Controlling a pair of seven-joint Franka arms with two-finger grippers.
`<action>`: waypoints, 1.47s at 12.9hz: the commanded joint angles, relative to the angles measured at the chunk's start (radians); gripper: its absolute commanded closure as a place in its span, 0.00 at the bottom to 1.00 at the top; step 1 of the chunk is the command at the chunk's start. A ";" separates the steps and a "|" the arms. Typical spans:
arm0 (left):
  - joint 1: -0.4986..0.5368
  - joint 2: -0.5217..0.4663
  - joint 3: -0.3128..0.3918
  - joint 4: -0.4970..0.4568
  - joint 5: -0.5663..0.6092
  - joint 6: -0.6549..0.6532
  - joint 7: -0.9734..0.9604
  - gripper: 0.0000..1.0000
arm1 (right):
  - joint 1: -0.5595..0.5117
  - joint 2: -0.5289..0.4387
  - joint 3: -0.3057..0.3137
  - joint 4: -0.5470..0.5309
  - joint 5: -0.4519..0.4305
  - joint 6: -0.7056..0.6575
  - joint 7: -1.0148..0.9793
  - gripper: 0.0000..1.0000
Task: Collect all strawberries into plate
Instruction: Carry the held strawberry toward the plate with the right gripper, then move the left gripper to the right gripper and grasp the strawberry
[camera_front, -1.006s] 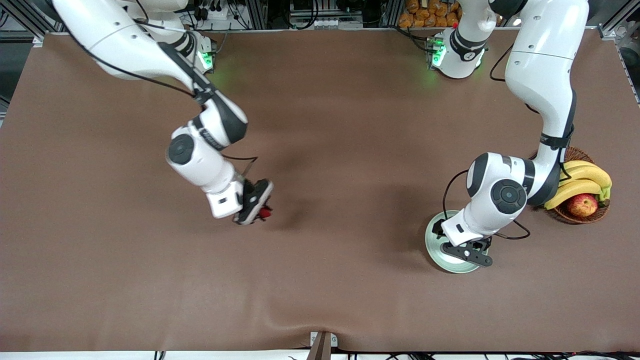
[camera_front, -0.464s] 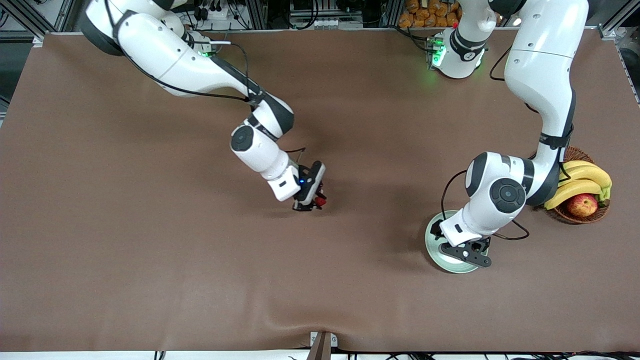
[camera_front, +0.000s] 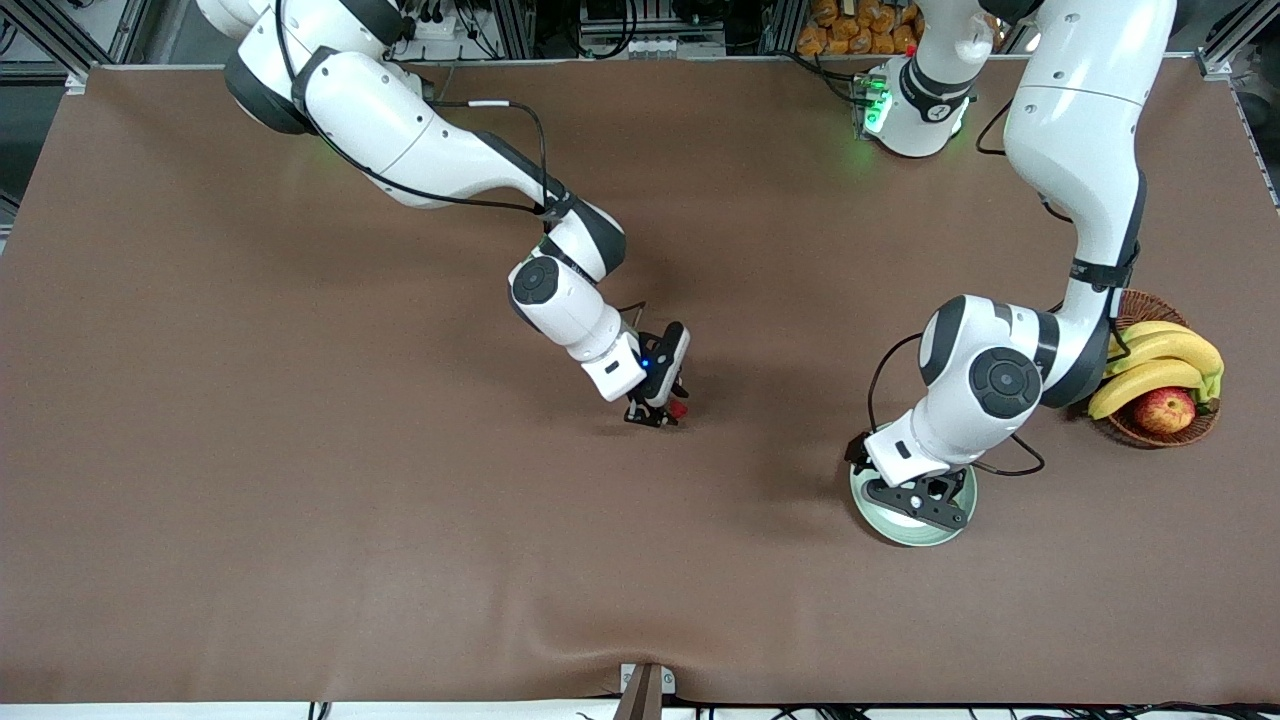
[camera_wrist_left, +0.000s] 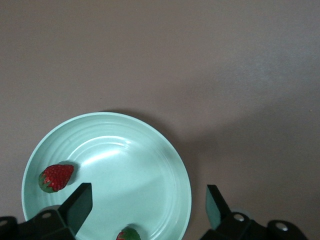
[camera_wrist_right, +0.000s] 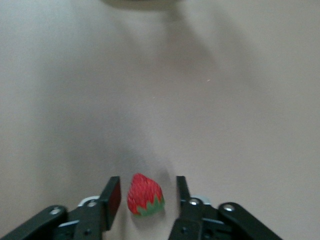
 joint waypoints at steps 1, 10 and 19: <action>-0.007 -0.032 -0.013 -0.010 -0.035 -0.033 -0.037 0.00 | -0.018 -0.007 0.000 0.009 0.016 0.037 -0.020 0.00; -0.169 -0.005 -0.078 0.010 -0.022 -0.031 -0.463 0.00 | -0.216 -0.243 0.091 -0.140 0.019 -0.091 0.124 0.00; -0.369 0.135 -0.038 0.142 -0.001 -0.003 -0.659 0.00 | -0.472 -0.671 0.083 -0.215 0.019 -0.766 0.314 0.00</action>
